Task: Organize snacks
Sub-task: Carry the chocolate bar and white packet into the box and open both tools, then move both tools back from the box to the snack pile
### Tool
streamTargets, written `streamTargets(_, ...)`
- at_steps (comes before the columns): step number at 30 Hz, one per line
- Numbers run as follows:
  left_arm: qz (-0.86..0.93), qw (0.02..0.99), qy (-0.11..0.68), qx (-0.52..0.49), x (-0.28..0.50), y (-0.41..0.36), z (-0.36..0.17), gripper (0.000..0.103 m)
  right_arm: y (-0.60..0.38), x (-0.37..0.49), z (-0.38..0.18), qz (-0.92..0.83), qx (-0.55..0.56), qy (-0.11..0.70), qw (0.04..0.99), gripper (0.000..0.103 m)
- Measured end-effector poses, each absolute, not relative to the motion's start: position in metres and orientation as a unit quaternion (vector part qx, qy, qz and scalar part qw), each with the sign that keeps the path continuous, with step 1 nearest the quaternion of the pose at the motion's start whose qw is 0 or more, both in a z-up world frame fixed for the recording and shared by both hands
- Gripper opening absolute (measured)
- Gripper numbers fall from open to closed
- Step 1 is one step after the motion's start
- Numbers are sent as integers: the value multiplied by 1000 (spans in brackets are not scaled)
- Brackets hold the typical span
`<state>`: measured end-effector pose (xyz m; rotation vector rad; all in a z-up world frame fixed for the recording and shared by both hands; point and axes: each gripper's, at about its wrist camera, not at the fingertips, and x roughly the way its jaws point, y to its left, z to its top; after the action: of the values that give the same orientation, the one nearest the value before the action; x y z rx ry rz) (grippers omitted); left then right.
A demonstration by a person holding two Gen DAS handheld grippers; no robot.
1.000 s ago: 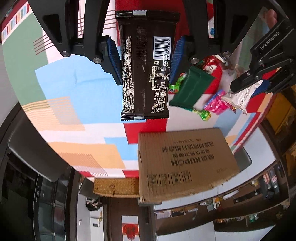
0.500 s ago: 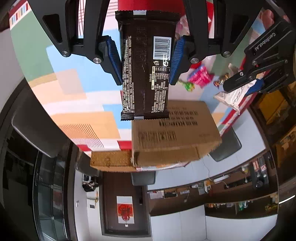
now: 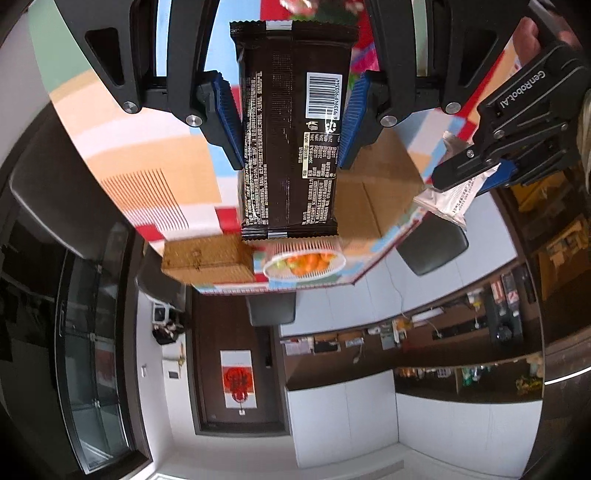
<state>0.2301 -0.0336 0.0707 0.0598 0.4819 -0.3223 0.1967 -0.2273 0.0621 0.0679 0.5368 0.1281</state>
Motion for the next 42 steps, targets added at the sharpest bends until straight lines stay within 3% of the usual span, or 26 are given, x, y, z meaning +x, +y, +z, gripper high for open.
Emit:
streamTargets(19, -154, 943, 293, 19, 344, -30, 64, 32, -211, 322, 62, 91, 26, 320, 943, 51)
streamTargets(22, -139, 943, 300, 30, 358, -32, 59, 38, -210, 332, 59, 90, 22, 322, 942, 51)
streamTargets(24, -121, 947, 294, 33, 356, -30, 59, 56, -207, 339, 57, 93, 13, 323, 942, 53)
streamTargets(26, -117, 950, 288, 36, 350, -27, 59, 56, -207, 340, 55, 85, 8, 321, 943, 60)
streamTargets(42, -136, 948, 285, 47, 243, -18, 61, 63, -201, 243, 61, 102, 4, 295, 950, 60)
